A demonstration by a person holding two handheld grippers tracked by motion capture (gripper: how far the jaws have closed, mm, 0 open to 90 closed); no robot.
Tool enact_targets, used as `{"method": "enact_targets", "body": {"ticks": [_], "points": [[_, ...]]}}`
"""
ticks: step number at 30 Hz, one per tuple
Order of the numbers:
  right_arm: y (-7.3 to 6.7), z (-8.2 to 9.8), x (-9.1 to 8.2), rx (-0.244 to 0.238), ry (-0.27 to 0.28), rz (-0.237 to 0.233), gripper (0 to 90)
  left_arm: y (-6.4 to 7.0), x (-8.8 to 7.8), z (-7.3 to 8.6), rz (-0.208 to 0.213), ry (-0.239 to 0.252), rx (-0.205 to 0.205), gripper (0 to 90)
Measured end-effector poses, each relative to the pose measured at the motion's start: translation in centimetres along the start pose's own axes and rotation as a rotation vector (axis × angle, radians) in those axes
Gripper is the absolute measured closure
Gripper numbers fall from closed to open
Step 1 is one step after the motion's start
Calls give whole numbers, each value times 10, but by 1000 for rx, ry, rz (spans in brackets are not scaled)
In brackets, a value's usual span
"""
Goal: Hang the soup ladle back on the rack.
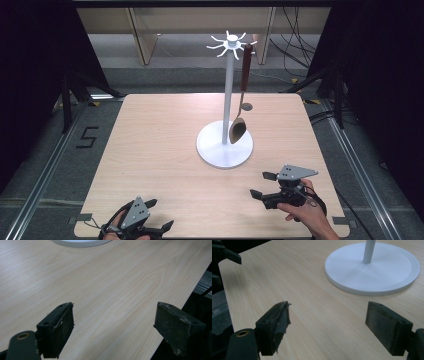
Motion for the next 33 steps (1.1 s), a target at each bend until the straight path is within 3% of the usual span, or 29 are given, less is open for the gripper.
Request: {"method": "enact_targets", "body": {"ticks": [1, 2, 3, 5, 8, 9, 12, 13, 17, 18, 19, 21, 28, 29, 31, 32, 33], "points": [[0, 1, -1, 14, -8, 2, 203, 0, 0, 0, -2, 2, 3, 151], [3, 1, -1, -23, 10, 19, 203, 0, 0, 0, -1, 1, 3, 151], [1, 4, -3, 9, -7, 17, 203, 0, 0, 0, 3, -8, 5, 151], [4, 4, -2, -11, 8, 16, 203, 0, 0, 0, 0, 0, 2, 151], [2, 7, -4, 10, 3, 6, 203, 0, 0, 0, 0, 0, 2, 151], [4, 7, -5, -15, 10, 23, 204, 0, -1, 0, 2, -9, 3, 151], [2, 10, -9, 22, -5, 18, 208, 0, 0, 0, 3, -9, 6, 151], [5, 9, -8, -28, 21, 24, 209, 0, 0, 0, 3, -9, 6, 151], [3, 13, -11, 16, 7, 22, 209, 0, 0, 0, 2, -9, 7, 151], [5, 13, -10, -13, 19, 19, 209, 0, 0, 0, 2, -9, 7, 151], [2, 15, -11, 29, 1, 20, 209, 0, 0, 0, 2, -9, 6, 151], [3, 16, -11, 13, -3, 7, 209, 0, 0, 0, 2, -3, 4, 151], [5, 23, -14, -1, -23, 33, 209, 0, 0, 0, 1, -10, 5, 151], [4, 25, -15, 9, -43, 27, 209, 0, 0, 0, 1, -9, 7, 151], [2, 27, -14, 16, -35, 17, 209, 0, 0, 0, 1, -4, 6, 151], [3, 28, -15, -3, -45, 16, 209, 0, 0, 0, 1, -4, 6, 151], [2, 29, -15, 13, -40, 18, 209, 0, 0, 0, 0, -4, 3, 151]]}}
Point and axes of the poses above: each handheld gripper's, and its own axes: x roughly forward along the jaws, z roughly out of its underside, y roughly to its right, the point moved 3 cm from there along x, roughly forward along the jaws, and after that the axes turned 13 degrees about x, right-handed, at the moved point
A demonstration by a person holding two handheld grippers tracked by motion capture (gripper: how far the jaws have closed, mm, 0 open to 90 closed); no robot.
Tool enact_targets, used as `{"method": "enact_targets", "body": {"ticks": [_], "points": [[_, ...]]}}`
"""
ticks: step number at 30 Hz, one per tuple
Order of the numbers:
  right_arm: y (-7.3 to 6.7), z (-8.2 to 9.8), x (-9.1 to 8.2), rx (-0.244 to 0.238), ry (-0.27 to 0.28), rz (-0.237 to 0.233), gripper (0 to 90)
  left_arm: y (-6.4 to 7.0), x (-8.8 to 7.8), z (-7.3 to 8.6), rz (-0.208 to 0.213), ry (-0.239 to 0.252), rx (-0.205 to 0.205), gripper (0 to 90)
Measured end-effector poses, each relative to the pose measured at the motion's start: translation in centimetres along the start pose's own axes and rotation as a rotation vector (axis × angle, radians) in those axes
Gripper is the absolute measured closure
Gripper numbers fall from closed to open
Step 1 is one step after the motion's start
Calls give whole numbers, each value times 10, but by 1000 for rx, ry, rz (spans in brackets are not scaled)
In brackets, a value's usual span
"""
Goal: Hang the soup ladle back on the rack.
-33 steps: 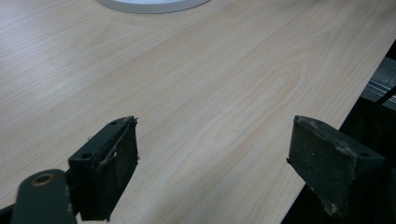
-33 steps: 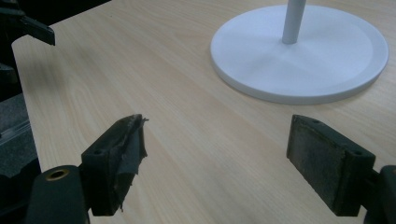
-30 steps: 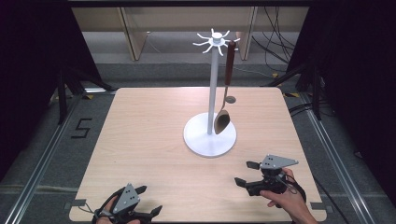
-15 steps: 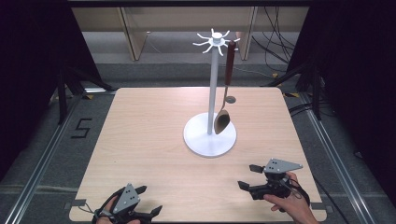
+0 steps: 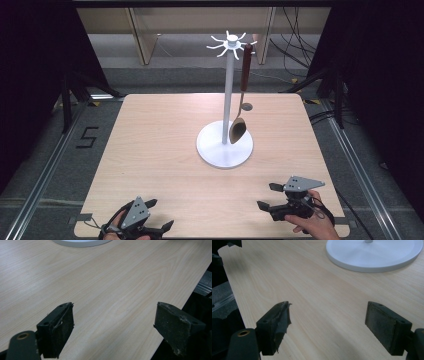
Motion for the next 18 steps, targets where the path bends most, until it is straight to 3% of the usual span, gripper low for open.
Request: {"method": "enact_targets", "body": {"ticks": [3, 4, 5, 8, 9, 10, 11, 14, 18], "points": [[1, 1, -1, -25, -11, -1, 209, -1, 0, 0, -2, -4, 9, 151], [1, 2, -2, -17, -8, 7, 209, -1, 0, 0, -2, -4, 11, 151], [-2, 5, -3, 21, -18, 11, 208, -1, 0, 0, -2, -4, 11, 151], [1, 10, -4, -20, -36, 16, 207, -1, 0, 0, -2, -5, 11, 151], [1, 10, -4, -20, -36, 16, 207, 2, 0, 1, -2, -7, -30, 151], [-2, 12, -4, 10, -40, 20, 207, 2, 0, 0, -2, -6, -35, 151], [1, 12, -5, -19, -39, 14, 207, 2, 0, 0, 0, -1, -35, 151], [0, 15, -6, -8, -38, 28, 207, -1, 0, 0, -4, -5, 18, 151], [0, 15, -6, -23, -35, 25, 207, 0, 0, 0, -1, -2, 3, 151]]}}
Point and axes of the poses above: each handheld gripper's, and its own axes: x roughly forward along the jaws, z roughly out of its underside, y roughly to its right, the point moved 3 cm from there along x, roughly forward along the jaws, and after that the axes turned 13 degrees about x, right-handed, at the moved point
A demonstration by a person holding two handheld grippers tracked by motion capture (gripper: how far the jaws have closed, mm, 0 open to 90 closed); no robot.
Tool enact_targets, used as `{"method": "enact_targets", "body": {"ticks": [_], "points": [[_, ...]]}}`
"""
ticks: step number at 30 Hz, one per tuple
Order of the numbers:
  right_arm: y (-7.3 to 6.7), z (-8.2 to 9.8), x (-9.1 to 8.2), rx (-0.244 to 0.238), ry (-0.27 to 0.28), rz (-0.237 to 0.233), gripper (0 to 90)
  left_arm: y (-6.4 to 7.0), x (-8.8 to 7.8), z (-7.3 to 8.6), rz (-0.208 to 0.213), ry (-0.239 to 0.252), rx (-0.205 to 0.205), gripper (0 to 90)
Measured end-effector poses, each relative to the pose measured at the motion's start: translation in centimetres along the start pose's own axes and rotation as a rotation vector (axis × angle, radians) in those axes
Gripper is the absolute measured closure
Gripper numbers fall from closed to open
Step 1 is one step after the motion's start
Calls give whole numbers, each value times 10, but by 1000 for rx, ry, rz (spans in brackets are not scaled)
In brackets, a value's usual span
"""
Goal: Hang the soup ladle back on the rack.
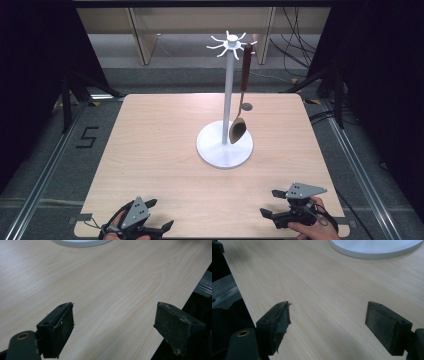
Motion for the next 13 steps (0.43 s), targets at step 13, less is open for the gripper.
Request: {"method": "enact_targets", "body": {"ticks": [13], "points": [[1, 0, 0, -4, 6, 5, 207, 0, 0, 0, 0, -7, 4, 151]]}}
Point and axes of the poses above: each handheld gripper's, and its own axes: x roughly forward along the jaws, z roughly out of its underside, y roughly to its right, the point moved 3 cm from there along x, roughly forward along the jaws, and after that the axes turned 13 degrees about x, right-handed, at the moved point
